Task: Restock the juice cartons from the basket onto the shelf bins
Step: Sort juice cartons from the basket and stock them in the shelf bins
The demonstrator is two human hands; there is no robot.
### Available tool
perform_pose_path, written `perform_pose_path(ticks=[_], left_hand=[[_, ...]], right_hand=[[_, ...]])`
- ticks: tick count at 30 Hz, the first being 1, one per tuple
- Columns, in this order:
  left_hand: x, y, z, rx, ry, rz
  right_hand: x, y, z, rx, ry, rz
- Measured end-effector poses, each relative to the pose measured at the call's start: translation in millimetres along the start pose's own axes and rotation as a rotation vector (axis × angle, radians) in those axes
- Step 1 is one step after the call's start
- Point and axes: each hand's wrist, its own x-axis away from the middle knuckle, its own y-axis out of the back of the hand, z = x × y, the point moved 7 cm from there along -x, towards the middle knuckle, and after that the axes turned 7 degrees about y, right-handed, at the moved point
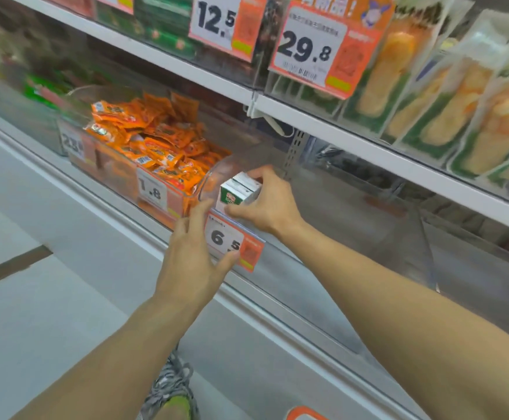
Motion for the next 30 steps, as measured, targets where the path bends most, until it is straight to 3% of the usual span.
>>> perform_pose_path(ticks=[6,10,14,20,22,24,28,30], left_hand=[[1.7,1.8,-0.9,-0.009,0.028,0.013],[2.3,2.6,-2.5,-0.020,0.040,0.024],[4.8,5.2,-9.9,-0.065,0.035,0.053],[24.1,17.8,-45.6,-0.141,0.006,-0.042],[41.4,1.1,-59.4,-0.140,0.015,0.079],[70.1,-30.8,-69.7,-0.144,0.005,0.308],[161.6,-107.9,-78.3,-0.379,-0.237,0.831],[209.6,-135.7,-65.4,-0.574,-0.341,1.020]], right_hand=[[-5.1,-12.5,-9.4,0.108,0.045,0.032],[1.3,-4.8,-5.7,-0.006,0.013,0.091],[29.0,37.3,13.6,-0.068,-0.033,0.181],[151.7,125.0,48.3,-0.089,0.074,0.035],[206.3,136.6,40.1,-0.134,0.030,0.041],[256.2,137.3,17.0,-0.183,-0.054,0.054],[354.8,114.2,-46.3,-0.260,-0.275,0.182],[400.9,102.8,-77.8,-0.271,-0.359,0.262]])
